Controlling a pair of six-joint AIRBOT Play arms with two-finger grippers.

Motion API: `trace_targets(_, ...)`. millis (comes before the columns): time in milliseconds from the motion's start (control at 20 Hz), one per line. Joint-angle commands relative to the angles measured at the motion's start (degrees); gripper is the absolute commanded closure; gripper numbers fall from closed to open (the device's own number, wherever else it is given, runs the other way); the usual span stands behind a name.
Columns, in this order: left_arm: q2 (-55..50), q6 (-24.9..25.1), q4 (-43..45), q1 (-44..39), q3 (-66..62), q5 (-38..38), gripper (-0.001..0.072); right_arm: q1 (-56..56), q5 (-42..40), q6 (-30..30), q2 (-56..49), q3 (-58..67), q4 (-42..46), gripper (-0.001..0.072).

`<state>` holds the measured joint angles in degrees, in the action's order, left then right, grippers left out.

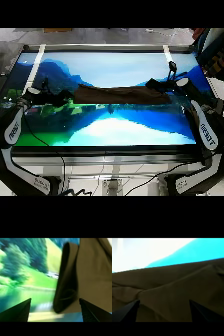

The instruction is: Fold the clothes and pants, and hang the long-sleeved shirts on hangers.

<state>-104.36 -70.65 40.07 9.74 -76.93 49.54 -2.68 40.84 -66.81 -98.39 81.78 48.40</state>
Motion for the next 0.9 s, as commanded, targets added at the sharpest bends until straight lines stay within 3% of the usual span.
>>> trace_targets(0,-3.91,2.93,-7.67,-2.25,-0.59,0.26,0.0014,4.83,2.03,0.52,0.0,2.71,0.11,0.003)
trace_targets(150,-4.66,5.9,-11.04,-4.39,-0.59,-2.21,0.0015,9.7,1.22,2.01,-0.02,2.69,1.64,0.0031)
trace_targets(200,-4.66,6.21,-11.04,-4.96,-0.61,-2.84,0.0068,11.32,0.68,2.01,-0.02,2.69,3.48,0.0033)
trace_targets(250,-4.66,6.19,-11.04,-5.31,-0.61,-3.04,0.028,12.66,0.04,1.97,-0.02,2.69,5.14,0.0068)
trace_targets(300,-4.57,6.19,-11.04,-5.38,-0.61,-2.97,0.0538,13.9,-0.63,1.99,-0.02,2.69,6.51,0.0181)
trace_targets(350,-4.26,6.29,-11.06,-5.38,-0.61,-2.34,0.0683,14.78,-1.44,1.99,-0.02,2.69,7.19,0.0303)
trace_targets(400,-3.52,6.38,-10.88,-5.16,-0.61,-1.29,0.069,15.41,-2.08,1.99,0.0,2.69,7.26,0.0453)
trace_targets(450,-2.47,6.43,-10.32,-4.83,-0.61,0.15,0.069,15.91,-2.29,1.99,0.0,2.69,7.15,0.0663)
trace_targets(500,-0.83,6.84,-8.85,-4.39,-0.61,1.84,0.069,16.22,-2.1,1.92,0.0,2.69,6.88,0.0696)
trace_targets(850,19.93,7.04,3.43,0.98,-0.61,17.9,0.069,22.36,1.84,-3.28,0.0,2.69,6.6,0.0696)
